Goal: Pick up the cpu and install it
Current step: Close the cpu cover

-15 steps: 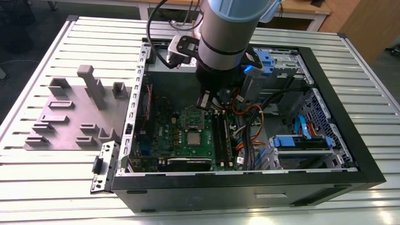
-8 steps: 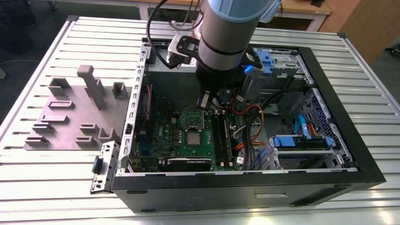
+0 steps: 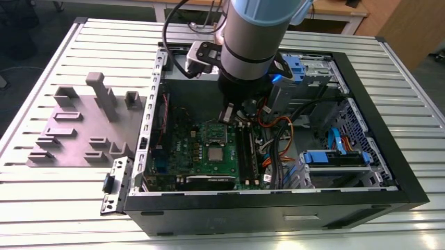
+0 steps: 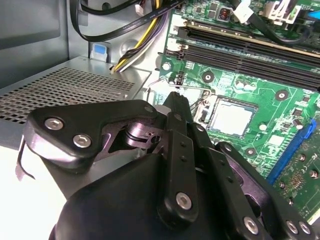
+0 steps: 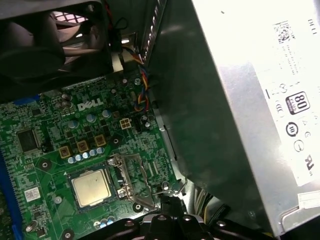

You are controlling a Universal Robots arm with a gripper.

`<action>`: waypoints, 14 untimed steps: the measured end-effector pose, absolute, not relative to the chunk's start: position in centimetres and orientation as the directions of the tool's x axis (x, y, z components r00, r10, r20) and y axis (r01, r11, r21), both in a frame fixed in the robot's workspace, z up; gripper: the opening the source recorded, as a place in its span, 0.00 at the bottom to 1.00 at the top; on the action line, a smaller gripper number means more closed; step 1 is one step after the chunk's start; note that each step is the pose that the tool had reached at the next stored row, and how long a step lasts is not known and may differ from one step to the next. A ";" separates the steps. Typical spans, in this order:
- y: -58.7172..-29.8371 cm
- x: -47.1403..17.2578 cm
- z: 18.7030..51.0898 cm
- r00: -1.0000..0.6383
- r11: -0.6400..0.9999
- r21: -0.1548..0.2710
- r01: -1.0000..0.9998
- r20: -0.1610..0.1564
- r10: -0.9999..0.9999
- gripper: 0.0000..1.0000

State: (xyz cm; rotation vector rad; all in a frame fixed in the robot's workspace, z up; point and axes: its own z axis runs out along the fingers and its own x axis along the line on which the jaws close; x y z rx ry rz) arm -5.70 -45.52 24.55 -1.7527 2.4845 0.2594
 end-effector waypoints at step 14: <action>-47.2 -5.8 24.5 -0.323 0.312 0.086 -0.946 -0.170 -0.931 0.11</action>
